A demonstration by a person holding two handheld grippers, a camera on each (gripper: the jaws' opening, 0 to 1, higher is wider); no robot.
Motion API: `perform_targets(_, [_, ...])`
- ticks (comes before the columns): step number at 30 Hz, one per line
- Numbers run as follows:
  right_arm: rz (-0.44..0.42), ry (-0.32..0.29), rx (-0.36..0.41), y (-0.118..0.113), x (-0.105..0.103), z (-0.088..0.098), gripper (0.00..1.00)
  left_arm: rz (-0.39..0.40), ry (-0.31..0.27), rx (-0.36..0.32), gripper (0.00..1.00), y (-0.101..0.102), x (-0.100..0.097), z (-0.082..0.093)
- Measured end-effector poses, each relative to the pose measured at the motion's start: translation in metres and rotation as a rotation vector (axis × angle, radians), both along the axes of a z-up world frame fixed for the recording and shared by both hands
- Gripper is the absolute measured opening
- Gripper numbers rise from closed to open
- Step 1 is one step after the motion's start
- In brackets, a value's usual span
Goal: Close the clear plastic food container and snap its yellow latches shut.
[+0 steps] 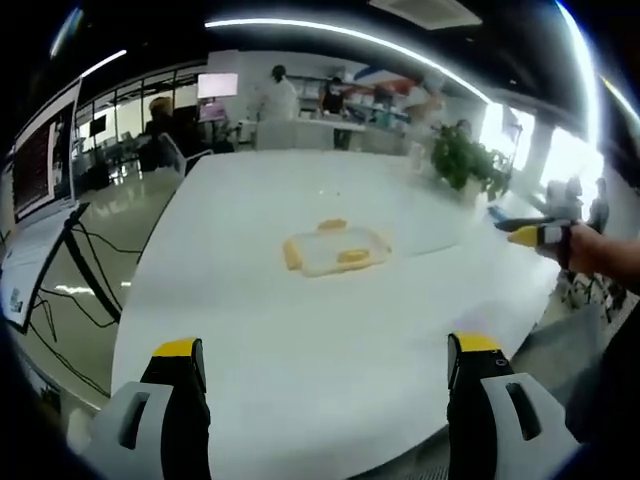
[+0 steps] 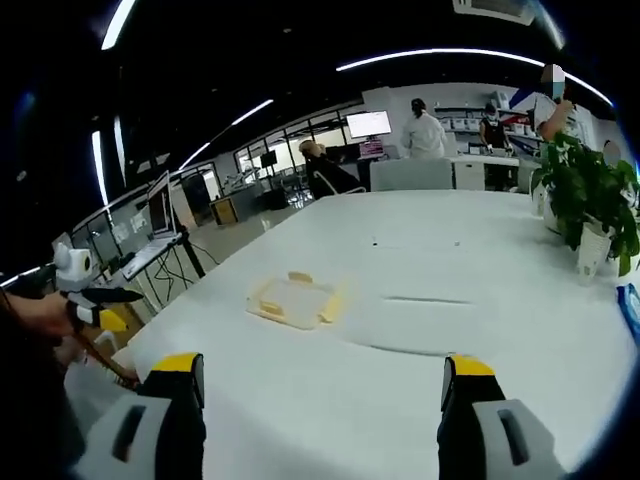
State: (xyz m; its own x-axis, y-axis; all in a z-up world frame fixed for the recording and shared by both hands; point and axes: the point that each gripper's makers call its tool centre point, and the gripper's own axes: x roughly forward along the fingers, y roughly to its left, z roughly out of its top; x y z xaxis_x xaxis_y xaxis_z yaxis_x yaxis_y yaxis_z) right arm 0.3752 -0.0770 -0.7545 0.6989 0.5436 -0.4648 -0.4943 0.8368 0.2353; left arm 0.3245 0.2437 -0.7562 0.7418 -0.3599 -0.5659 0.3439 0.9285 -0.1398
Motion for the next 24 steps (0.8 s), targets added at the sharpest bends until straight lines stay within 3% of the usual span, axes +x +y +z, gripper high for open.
perform_targets(16, [0.077,-0.005,-0.023,0.02,0.02,-0.007,0.99,-0.039,0.007,0.025,0.99,-0.007,0.03,-0.001])
perform_targets(24, [0.119,-0.012,-0.029,0.029,0.04,-0.006,0.99,-0.058,0.017,0.032,0.99,-0.01,0.052,-0.007])
